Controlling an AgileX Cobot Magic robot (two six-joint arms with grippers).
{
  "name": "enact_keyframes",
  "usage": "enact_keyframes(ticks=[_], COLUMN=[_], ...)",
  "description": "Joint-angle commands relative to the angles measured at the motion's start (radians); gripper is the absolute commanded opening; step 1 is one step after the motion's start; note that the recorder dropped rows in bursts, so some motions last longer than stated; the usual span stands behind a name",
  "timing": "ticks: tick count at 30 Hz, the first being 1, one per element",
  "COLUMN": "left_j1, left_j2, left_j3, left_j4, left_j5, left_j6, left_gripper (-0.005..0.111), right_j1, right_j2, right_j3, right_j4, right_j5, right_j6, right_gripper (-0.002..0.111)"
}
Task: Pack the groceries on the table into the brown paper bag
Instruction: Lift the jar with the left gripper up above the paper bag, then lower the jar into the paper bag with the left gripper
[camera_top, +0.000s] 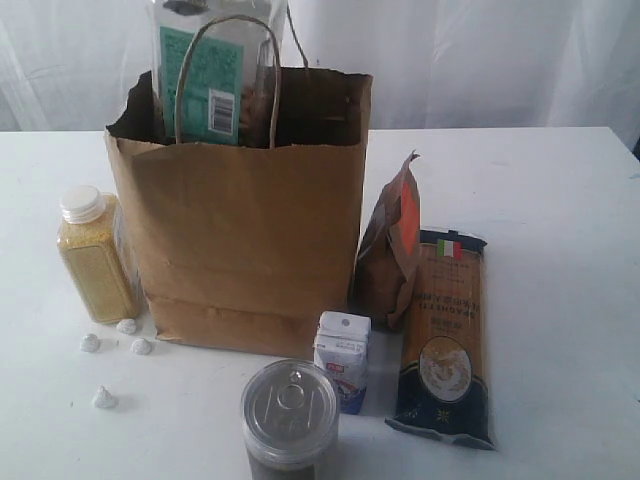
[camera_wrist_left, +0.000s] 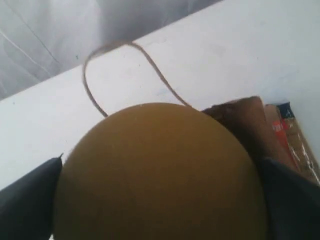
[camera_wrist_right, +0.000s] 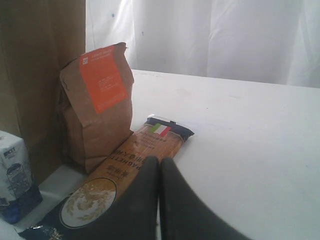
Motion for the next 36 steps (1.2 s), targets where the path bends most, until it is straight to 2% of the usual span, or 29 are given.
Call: enact_keyframes(ticks=[1,4,9,13,19,24,30,36], left_j1=[-0.002,-0.002,-0.002,-0.002,-0.002,0.009,0.054,0.054], left_j2=[-0.006,-0.011,-0.102,-0.182,-0.195,-0.195,-0.188,-0.168], left_j3=[0.085,0.166,0.406,0.582,0.755,0.793,0.793,0.798], left_j4=[-0.024,-0.031,-0.031,0.053,0.010,0.005,-0.005,-0.024], left_j5=[-0.031,-0.080,-0.242,-0.315,-0.493,-0.538,-0.512,-0.476], left_j6=[-0.004,-0.024,-0.083,-0.157,-0.188,-0.208,-0.206,-0.202], left_gripper=[0.000,0.000,0.000,0.000,0.000,0.000,0.000,0.000], right_j1=[-0.009,-0.009,-0.009,-0.009,-0.009,-0.009,-0.009,-0.009], right_j2=[-0.006,-0.006,-0.006,-0.006,-0.006,-0.006,-0.006,-0.006], right_j3=[0.006,0.006,0.006,0.006,0.006,0.006,0.006,0.006], right_j4=[-0.003,-0.003,-0.003,-0.003,-0.003,-0.003,-0.003,-0.003], right_j5=[0.000,0.000,0.000,0.002,0.002,0.002,0.002,0.002], right_j6=[0.004,0.004,0.004,0.003,0.003,0.003,0.003,0.003], right_gripper=[0.000,0.000,0.000,0.000,0.000,0.000,0.000,0.000])
